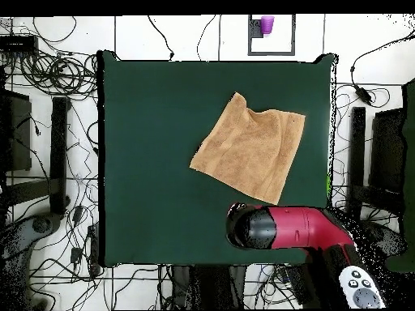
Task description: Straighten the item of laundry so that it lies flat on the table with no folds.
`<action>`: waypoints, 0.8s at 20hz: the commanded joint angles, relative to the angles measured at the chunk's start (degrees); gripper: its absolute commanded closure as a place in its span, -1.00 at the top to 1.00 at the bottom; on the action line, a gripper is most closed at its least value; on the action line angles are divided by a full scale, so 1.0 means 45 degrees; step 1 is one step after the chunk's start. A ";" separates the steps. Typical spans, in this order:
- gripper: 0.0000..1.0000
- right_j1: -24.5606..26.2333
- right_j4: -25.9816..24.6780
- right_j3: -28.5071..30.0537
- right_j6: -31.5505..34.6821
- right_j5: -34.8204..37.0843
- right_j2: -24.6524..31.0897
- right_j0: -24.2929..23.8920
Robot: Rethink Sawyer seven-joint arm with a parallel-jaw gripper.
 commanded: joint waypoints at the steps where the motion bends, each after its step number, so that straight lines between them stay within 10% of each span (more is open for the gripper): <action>1: 1.00 -0.0405 0.0107 0.0876 -0.2005 0.0661 0.1651 0.0275; 4: 1.00 -0.0699 -0.0120 0.0519 -0.2050 0.0472 0.1668 0.0382; 16: 1.00 0.3931 -0.0801 -0.5840 -0.1963 0.1267 0.1693 0.0910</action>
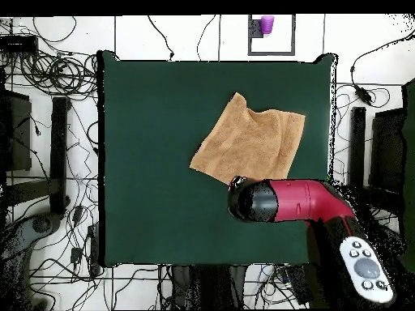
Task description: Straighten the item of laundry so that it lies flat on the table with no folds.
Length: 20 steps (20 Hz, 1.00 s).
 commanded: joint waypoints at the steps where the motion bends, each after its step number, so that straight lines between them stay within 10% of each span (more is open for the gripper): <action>1: 1.00 0.3075 -0.0826 -0.4089 -0.2006 0.1344 0.1046 0.0895; 20: 1.00 0.7166 -0.2016 -0.8779 -0.1910 -0.1496 0.1045 0.1110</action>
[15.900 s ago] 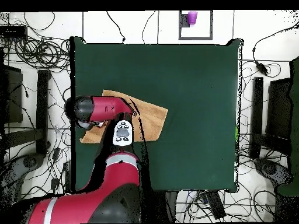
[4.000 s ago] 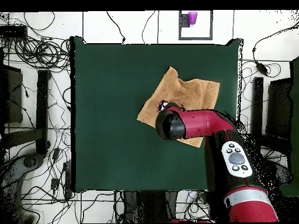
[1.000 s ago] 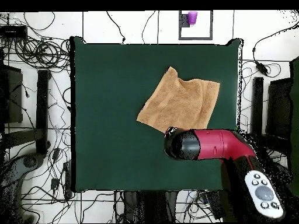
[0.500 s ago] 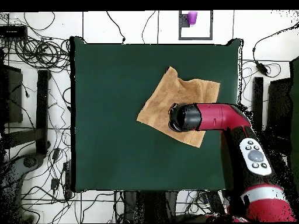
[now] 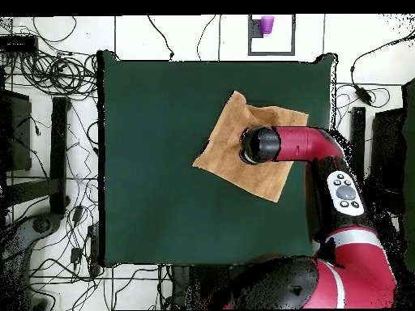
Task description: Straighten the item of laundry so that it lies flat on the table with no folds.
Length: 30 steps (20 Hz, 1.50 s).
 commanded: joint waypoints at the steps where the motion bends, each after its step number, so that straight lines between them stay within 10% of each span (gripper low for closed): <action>1: 1.00 0.2028 -0.1456 -0.2052 -0.1842 -0.1984 0.0936 0.0626; 17: 1.00 0.2516 -0.1338 -0.2692 -0.1651 -0.1333 0.0820 0.0784; 30: 1.00 -0.0116 -0.0193 0.1724 -0.4902 0.3015 0.0940 -0.0253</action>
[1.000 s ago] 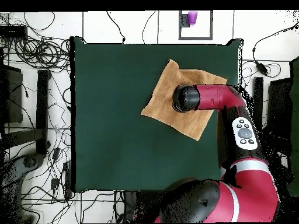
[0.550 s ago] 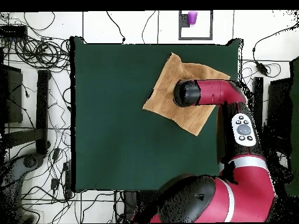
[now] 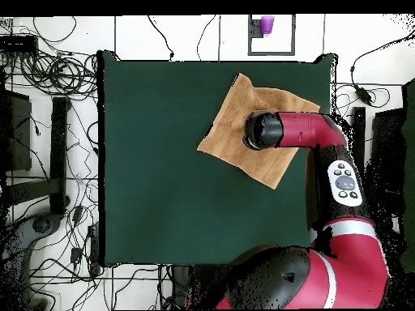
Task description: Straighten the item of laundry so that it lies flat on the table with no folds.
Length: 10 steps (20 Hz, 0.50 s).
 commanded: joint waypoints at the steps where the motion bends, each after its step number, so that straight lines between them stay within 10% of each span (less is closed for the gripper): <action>1: 1.00 -0.0819 -0.0107 0.3693 -0.4894 0.2622 0.0804 -0.0421; 10: 1.00 -0.1340 -0.0792 0.4372 -0.4842 0.3113 0.0717 -0.0499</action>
